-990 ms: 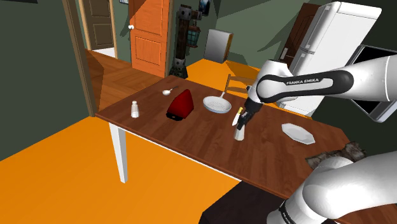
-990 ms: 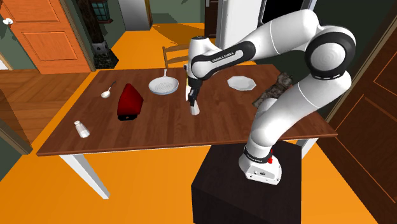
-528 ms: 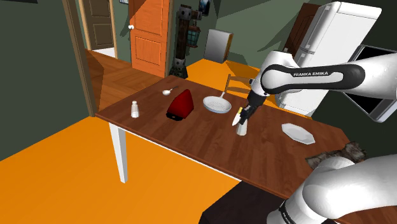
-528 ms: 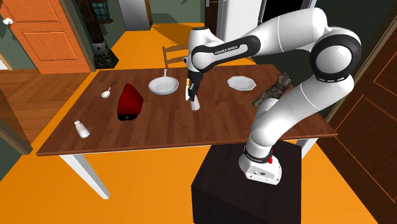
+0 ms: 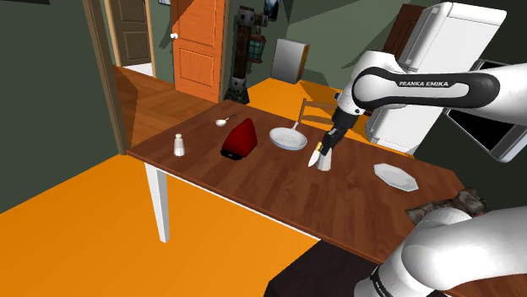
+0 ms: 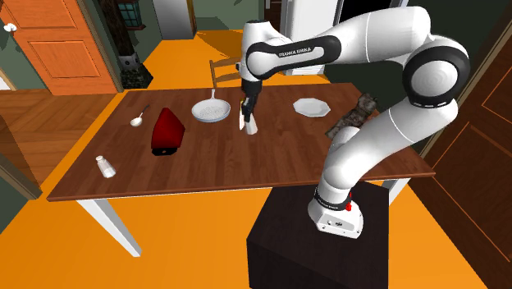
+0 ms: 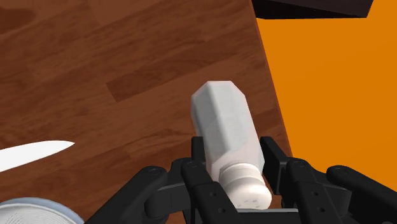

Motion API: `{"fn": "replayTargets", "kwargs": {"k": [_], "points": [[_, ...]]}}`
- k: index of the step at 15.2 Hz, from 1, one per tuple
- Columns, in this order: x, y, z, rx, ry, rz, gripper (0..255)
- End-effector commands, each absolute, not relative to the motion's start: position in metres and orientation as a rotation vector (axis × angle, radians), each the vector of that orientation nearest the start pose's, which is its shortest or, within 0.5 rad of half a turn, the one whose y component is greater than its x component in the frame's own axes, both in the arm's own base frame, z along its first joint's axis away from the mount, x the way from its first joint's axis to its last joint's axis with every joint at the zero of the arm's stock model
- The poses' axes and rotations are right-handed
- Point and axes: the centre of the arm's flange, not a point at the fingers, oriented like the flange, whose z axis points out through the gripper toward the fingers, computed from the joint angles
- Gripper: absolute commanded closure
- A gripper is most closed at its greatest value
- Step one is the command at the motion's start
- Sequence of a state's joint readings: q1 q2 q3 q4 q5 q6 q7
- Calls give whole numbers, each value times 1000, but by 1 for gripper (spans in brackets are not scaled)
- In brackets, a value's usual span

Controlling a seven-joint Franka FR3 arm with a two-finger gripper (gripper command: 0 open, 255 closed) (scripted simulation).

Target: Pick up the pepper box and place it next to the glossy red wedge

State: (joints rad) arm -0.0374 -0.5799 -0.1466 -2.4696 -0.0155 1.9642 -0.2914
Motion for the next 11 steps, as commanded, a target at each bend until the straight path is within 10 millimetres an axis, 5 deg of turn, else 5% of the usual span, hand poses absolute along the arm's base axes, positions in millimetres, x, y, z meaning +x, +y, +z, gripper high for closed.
{"fn": "replayTargets", "kwargs": {"k": [1, 11], "points": [[388, -72, 503, -3084, -206, -127, 255], [517, -44, 503, -3084, -206, -127, 255]]}}
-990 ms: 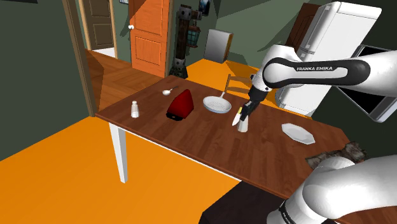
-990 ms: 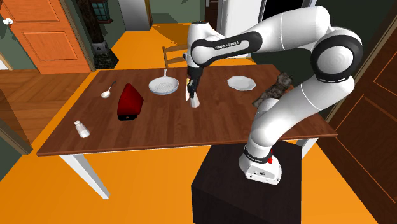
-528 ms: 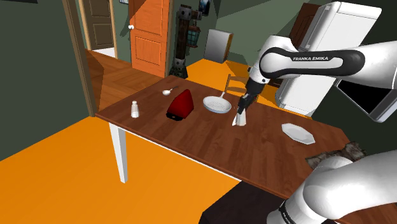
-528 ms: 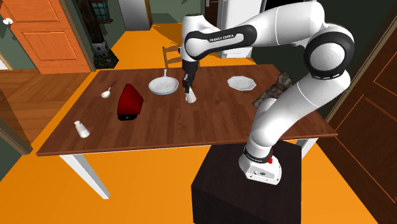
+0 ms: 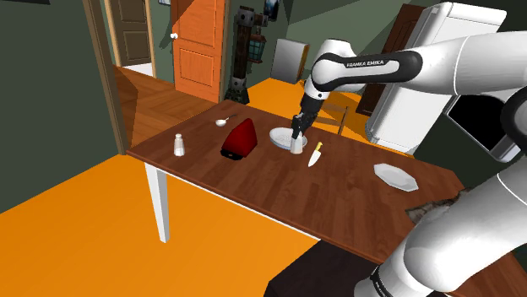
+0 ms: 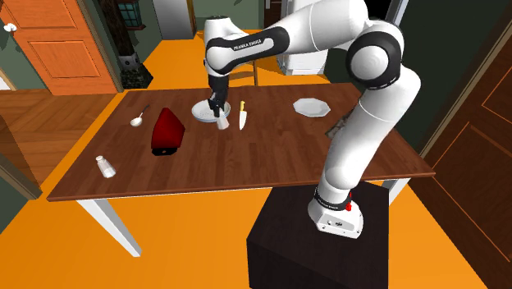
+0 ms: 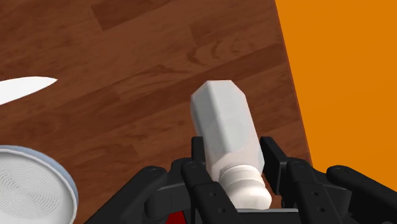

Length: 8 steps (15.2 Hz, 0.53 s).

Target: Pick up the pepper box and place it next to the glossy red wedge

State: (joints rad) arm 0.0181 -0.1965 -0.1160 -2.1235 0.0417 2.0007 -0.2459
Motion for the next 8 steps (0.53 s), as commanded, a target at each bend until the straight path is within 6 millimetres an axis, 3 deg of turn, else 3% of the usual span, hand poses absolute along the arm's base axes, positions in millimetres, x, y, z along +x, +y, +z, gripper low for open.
{"fn": "replayTargets", "kwargs": {"k": [1, 8], "points": [[530, -41, 503, -3084, -206, -127, 255], [620, -22, 503, -3084, -206, -127, 255]]}}
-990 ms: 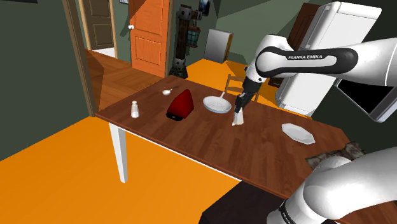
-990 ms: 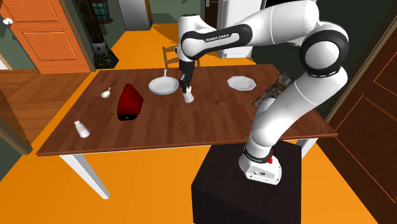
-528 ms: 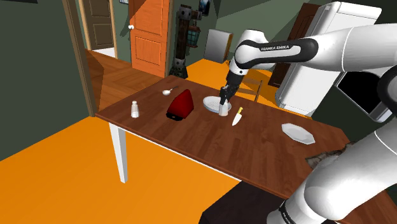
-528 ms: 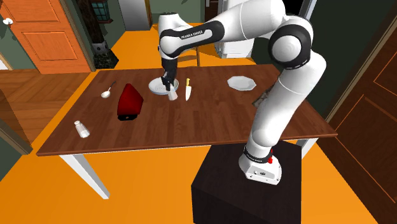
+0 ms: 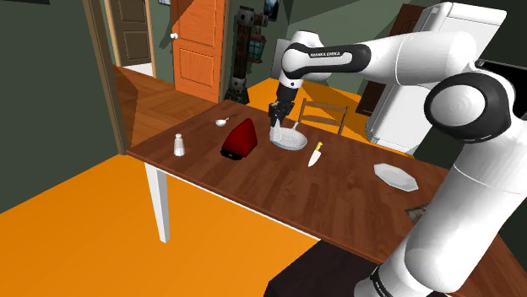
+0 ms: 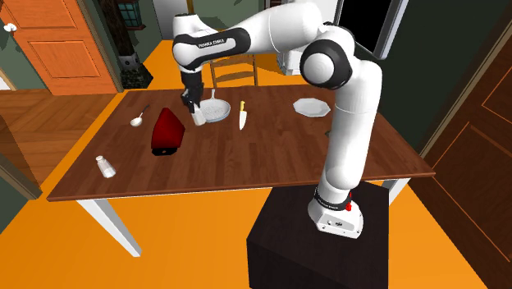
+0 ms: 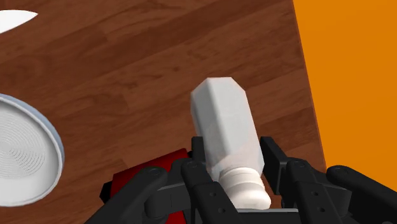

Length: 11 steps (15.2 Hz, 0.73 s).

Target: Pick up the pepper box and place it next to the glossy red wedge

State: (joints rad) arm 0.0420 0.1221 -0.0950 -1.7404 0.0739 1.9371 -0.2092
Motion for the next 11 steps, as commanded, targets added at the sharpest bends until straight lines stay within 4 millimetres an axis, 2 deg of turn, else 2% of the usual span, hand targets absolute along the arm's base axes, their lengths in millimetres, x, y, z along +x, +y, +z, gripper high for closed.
{"fn": "replayTargets", "kwargs": {"k": [1, 5, 6, 11], "points": [[633, -19, 503, -3084, -206, -127, 255], [685, -8, 503, -3084, -206, -127, 255], [689, -7, 503, -3084, -206, -127, 255], [689, -7, 476, -3084, -206, -127, 255]]}}
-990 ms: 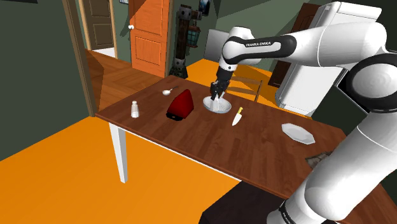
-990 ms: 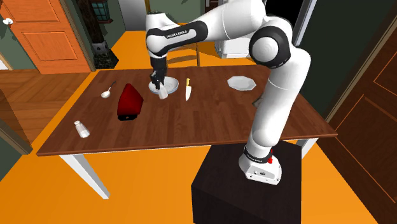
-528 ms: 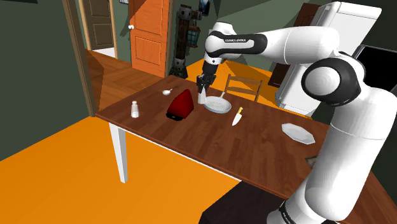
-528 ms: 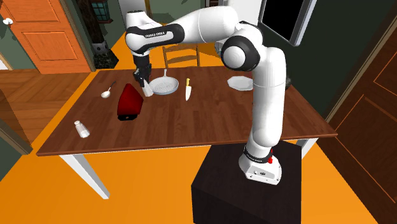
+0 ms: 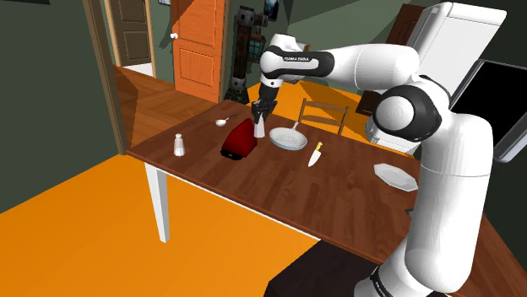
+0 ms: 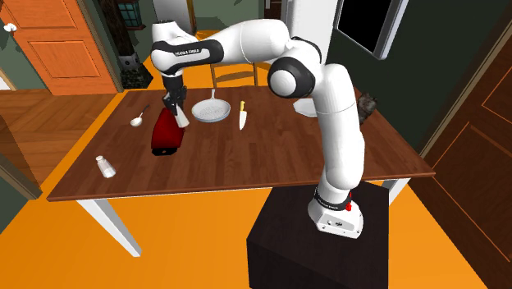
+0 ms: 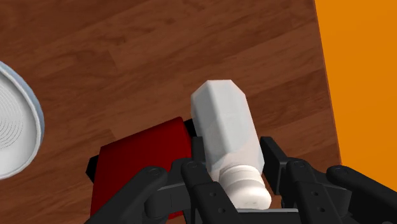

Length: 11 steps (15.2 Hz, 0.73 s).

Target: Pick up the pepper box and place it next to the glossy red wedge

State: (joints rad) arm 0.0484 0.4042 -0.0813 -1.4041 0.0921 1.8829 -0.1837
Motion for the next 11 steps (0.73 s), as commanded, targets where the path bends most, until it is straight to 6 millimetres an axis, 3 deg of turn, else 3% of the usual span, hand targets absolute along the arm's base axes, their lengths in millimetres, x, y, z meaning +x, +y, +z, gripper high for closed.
{"fn": "replayTargets", "kwargs": {"k": [1, 11], "points": [[689, -7, 471, -3084, -206, -127, 255], [689, -7, 418, -3084, -206, -127, 255]]}}
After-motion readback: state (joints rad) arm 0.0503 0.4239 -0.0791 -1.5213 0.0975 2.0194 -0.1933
